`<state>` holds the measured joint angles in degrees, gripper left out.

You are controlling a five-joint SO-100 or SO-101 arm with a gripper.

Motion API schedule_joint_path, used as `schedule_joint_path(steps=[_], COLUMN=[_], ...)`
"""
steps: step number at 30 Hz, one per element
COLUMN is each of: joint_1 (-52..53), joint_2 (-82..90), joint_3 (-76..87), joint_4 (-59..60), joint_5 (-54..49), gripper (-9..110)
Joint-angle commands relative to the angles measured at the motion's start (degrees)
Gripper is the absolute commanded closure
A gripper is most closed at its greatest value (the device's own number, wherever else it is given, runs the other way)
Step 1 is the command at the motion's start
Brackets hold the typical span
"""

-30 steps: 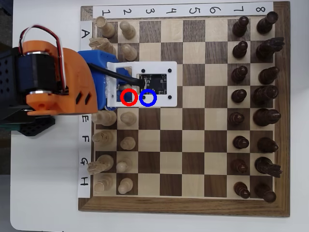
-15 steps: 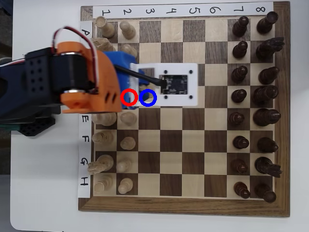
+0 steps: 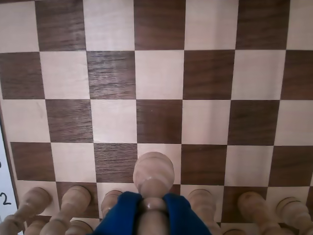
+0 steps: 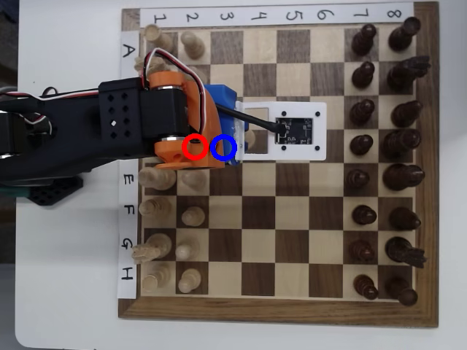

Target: Move the piece to destination

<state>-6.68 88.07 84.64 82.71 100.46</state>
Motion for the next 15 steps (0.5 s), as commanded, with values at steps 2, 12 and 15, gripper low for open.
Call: schedule_joint_path(steps=[2,12,15], joint_1=[-0.3,-0.1,0.2], joint_2=[2.7,6.1,6.7], joint_3=[8.6,19.3,21.1], joint_4=[-6.9,-12.1,-12.9], joint_5=[21.6,22.4,22.5], gripper=[101,101,101])
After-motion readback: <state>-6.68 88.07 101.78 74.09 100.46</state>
